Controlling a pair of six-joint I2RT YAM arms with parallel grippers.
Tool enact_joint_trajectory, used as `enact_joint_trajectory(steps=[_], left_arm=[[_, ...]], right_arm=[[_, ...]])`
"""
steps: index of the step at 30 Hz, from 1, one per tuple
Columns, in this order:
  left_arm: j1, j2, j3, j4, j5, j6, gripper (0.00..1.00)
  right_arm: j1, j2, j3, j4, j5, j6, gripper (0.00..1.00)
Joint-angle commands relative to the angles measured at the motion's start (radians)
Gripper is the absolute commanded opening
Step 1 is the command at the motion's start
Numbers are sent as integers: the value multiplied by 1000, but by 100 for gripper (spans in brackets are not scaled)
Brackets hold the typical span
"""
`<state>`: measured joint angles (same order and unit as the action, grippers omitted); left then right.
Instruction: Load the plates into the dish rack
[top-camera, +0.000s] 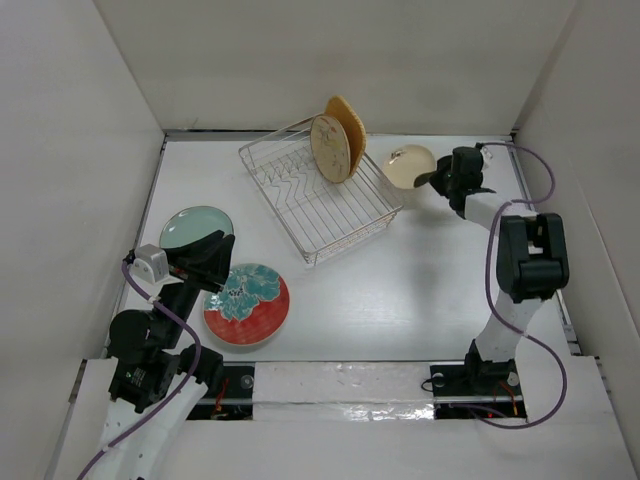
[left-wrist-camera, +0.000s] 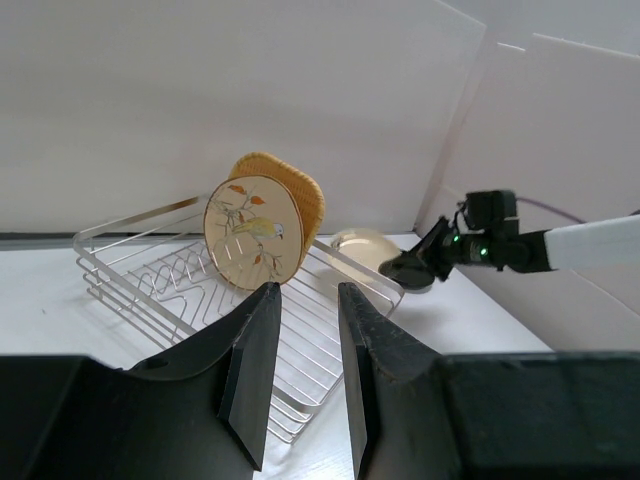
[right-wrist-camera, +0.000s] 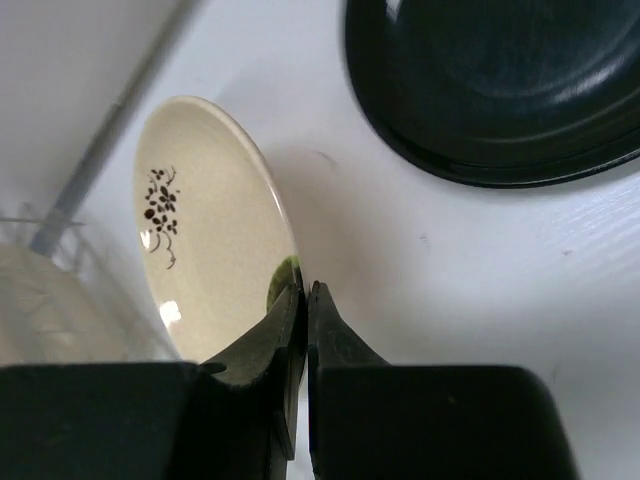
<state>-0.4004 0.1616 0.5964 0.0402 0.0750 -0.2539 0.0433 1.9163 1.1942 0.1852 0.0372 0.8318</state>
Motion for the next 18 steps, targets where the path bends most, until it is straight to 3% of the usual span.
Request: enact_joint_trajectory(steps=[1,4,8,13,18], left_arm=[[-6,7,3,43,8,10,27],[-6,6,3,44,9,8,27],[-6,4,3,46,14,8,27],[-6,-4,2,46,14,8,27],[-6,-5,0,46,14,5,27]], right_arm=[[56,-227,22,76,247,-121,0],[159,-344,38,89,431,-285,0],[331,-366,143,91,569,-529,0],[527,-246,387,56,708,-805,0],[636,-32,603,14,832,-1025,0]])
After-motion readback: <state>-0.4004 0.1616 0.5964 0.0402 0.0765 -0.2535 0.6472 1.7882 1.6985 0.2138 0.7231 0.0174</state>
